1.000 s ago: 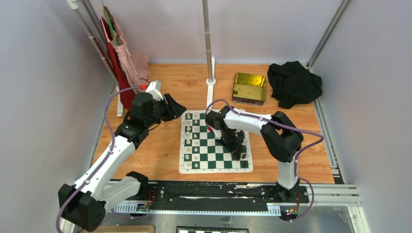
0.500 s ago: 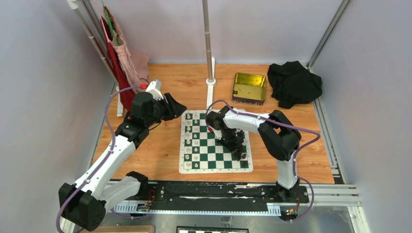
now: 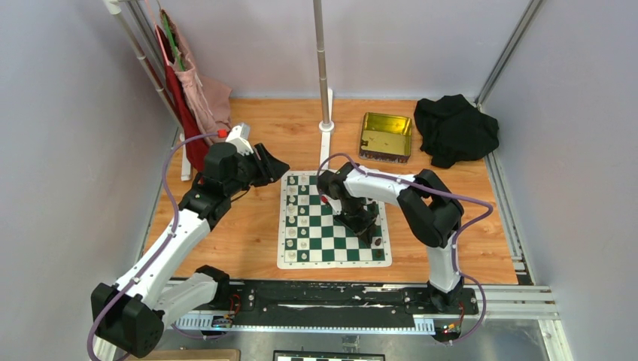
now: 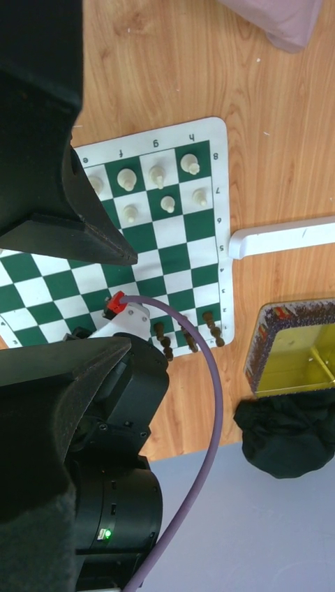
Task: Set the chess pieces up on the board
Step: Place the chess piece on the chessboard, then adjust the storage box at the center of the board.
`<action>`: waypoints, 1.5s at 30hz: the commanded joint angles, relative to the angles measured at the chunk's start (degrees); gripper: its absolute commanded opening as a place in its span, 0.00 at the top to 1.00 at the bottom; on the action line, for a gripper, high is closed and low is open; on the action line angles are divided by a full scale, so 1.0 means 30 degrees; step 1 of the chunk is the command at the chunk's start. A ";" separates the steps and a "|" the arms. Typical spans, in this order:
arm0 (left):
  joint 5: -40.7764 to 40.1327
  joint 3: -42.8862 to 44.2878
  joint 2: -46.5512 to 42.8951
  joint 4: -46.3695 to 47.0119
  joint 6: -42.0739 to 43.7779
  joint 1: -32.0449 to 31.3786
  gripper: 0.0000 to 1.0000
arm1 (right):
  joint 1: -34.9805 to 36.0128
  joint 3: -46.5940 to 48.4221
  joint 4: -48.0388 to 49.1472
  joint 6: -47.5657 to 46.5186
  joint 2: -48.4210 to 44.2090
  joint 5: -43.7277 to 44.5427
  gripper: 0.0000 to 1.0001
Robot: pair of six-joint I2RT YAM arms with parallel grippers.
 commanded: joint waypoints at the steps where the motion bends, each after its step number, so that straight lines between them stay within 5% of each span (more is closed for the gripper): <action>1: 0.0266 0.0356 0.0106 0.0695 0.0282 0.0128 0.52 | -0.0185 0.0619 -0.0538 -0.0373 0.0341 0.0222 0.77; 17: 0.0405 0.0395 0.0275 0.0930 0.0002 0.0128 0.52 | -0.0183 0.1315 -0.0899 -0.0566 -0.0047 0.0418 0.69; 33: -0.0242 0.0886 0.0463 0.0171 -0.0275 0.0033 0.52 | -0.0262 0.2896 -0.0055 0.0355 -0.3581 0.1391 0.68; 45: -0.1597 0.5354 0.6845 -0.0507 0.0292 -0.1981 0.51 | -0.6627 1.0893 0.5953 0.1354 -0.0467 0.3448 0.67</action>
